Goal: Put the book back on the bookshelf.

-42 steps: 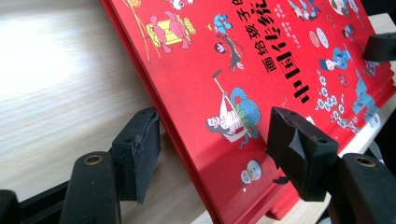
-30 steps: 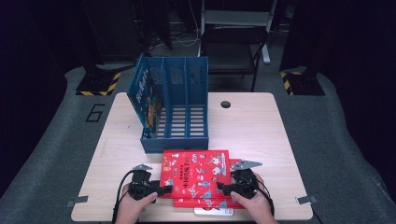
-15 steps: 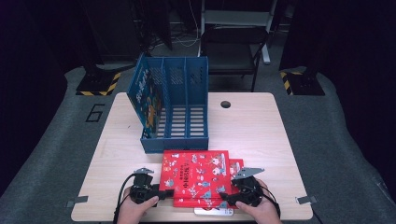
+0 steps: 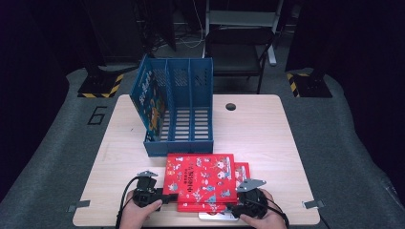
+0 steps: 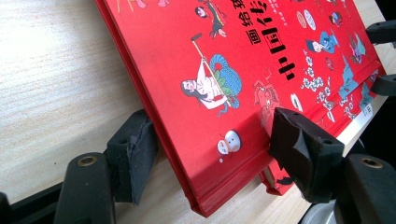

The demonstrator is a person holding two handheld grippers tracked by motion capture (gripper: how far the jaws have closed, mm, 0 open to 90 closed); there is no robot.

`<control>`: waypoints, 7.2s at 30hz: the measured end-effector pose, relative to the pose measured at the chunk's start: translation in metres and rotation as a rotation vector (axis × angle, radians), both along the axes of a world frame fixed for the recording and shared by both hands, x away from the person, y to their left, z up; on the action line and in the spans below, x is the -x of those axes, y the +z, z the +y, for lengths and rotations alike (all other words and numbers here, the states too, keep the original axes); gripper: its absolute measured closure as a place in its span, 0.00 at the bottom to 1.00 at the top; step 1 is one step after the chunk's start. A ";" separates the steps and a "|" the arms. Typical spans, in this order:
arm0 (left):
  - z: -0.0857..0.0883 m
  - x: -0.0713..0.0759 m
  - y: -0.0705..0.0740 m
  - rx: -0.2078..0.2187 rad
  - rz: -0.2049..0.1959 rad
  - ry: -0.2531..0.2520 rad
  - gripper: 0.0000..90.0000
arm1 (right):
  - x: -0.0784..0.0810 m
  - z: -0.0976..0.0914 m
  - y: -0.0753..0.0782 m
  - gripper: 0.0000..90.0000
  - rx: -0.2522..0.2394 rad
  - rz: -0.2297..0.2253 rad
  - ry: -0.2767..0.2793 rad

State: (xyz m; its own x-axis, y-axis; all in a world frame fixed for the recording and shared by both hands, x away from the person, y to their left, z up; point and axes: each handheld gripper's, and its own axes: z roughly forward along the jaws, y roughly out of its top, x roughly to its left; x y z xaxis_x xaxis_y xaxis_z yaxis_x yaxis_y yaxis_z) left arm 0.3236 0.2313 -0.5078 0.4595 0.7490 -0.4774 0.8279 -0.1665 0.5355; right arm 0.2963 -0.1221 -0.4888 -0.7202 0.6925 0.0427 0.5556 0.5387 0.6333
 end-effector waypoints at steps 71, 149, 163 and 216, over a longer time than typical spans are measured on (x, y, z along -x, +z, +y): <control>0.011 0.006 0.041 0.057 -0.089 0.059 0.51 | -0.004 -0.001 0.002 0.52 -0.039 0.054 -0.013; 0.012 0.020 0.118 0.092 -0.183 0.015 0.67 | -0.010 0.036 -0.001 0.44 -0.091 0.050 0.011; 0.012 0.022 0.122 0.071 -0.182 -0.005 0.67 | -0.010 0.038 -0.002 0.44 -0.094 0.035 0.011; 0.066 0.048 0.104 0.126 -0.251 -0.020 0.70 | -0.021 0.078 0.000 0.33 -0.018 0.025 0.118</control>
State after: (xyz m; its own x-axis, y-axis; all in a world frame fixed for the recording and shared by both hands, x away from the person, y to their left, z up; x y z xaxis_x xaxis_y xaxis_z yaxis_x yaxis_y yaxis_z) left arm 0.2759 0.2971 -0.4039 0.5892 0.6805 -0.4356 0.6642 -0.1010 0.7407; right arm 0.3172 -0.0438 -0.4891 -0.7953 0.6017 0.0735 0.5045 0.5899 0.6305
